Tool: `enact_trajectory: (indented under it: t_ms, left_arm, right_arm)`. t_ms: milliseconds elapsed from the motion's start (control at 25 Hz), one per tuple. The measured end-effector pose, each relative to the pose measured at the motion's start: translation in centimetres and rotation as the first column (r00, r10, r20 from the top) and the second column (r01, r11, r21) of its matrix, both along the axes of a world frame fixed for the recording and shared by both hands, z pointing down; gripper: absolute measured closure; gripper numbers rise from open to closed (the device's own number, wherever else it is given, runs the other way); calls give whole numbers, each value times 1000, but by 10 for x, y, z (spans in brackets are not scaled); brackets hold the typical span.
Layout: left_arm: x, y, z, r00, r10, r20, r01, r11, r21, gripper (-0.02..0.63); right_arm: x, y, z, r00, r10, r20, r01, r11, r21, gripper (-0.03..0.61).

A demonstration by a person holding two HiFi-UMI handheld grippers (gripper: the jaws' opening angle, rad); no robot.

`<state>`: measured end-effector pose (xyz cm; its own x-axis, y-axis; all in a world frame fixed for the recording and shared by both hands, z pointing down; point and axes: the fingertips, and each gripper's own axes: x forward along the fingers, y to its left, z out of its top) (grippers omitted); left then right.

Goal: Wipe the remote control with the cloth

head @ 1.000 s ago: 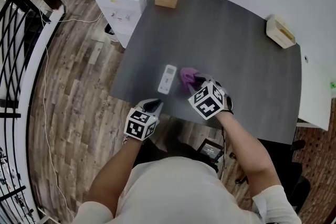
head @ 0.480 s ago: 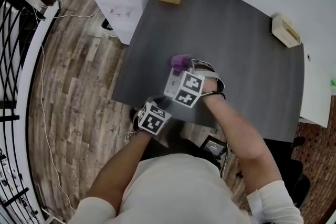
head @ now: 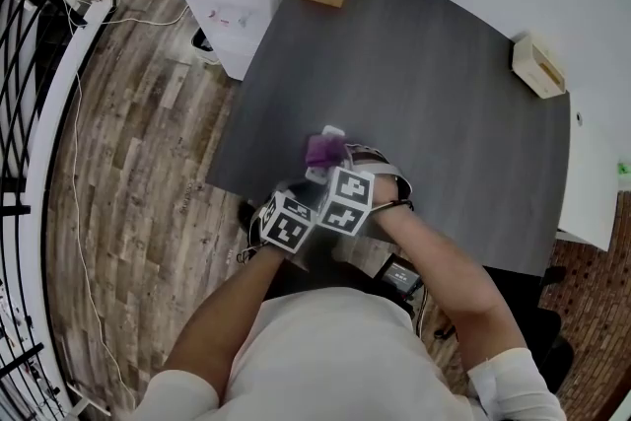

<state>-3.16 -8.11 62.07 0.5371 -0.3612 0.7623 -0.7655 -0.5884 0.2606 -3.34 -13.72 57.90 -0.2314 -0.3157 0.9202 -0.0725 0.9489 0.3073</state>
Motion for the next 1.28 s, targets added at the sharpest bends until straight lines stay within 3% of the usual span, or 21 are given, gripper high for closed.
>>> enact_trajectory:
  t_ms: [200, 320, 400, 520, 640, 720, 880, 1000, 1080, 1160, 1280]
  left_arm:
    - [0, -1, -1, 1000, -23, 6, 23, 1000, 1, 495]
    - [-1, 0, 0, 1000, -25, 13, 25, 1000, 4, 494]
    - [-1, 0, 0, 1000, -20, 15, 20, 1000, 3, 494]
    - [1, 4, -1, 1000, 17, 15, -17, 1000, 4, 494]
    - [2, 12, -1, 999, 53, 9, -53, 999, 4, 494]
    - [-1, 18, -2, 998, 66, -6, -66, 998, 8, 494]
    - [-22, 15, -12, 998, 7, -63, -5, 1000, 30, 494]
    - [-38, -3, -19, 997, -34, -66, 38, 997, 68, 494]
    - [-37, -12, -21, 999, 2, -41, 2, 994, 105, 494]
    - [-28, -19, -24, 998, 57, -18, -54, 989, 139, 494]
    - [-13, -25, -27, 990, 142, 27, -144, 973, 179, 495]
  right_arm:
    - [-2, 27, -1, 997, 42, 62, -34, 992, -118, 488]
    - [-10, 43, -4, 987, 107, 120, -79, 973, -218, 488]
    - [-15, 52, -6, 965, 199, 169, -135, 935, -328, 488]
    - [-17, 62, -8, 914, 345, 214, -209, 852, -480, 488]
    - [-12, 66, -9, 868, 440, 229, -245, 782, -572, 488]
    - [-10, 67, -14, 844, 475, 251, -241, 753, -612, 488]
    - [4, 46, -35, 761, 554, 338, -279, 750, -600, 488]
    - [29, 8, -41, 693, 612, 381, -402, 767, -500, 488]
    - [49, -18, -33, 685, 628, 369, -488, 772, -408, 488]
    - [66, -41, -21, 668, 666, 332, -564, 744, -358, 488]
    - [75, -63, -7, 568, 770, 291, -651, 637, -413, 488]
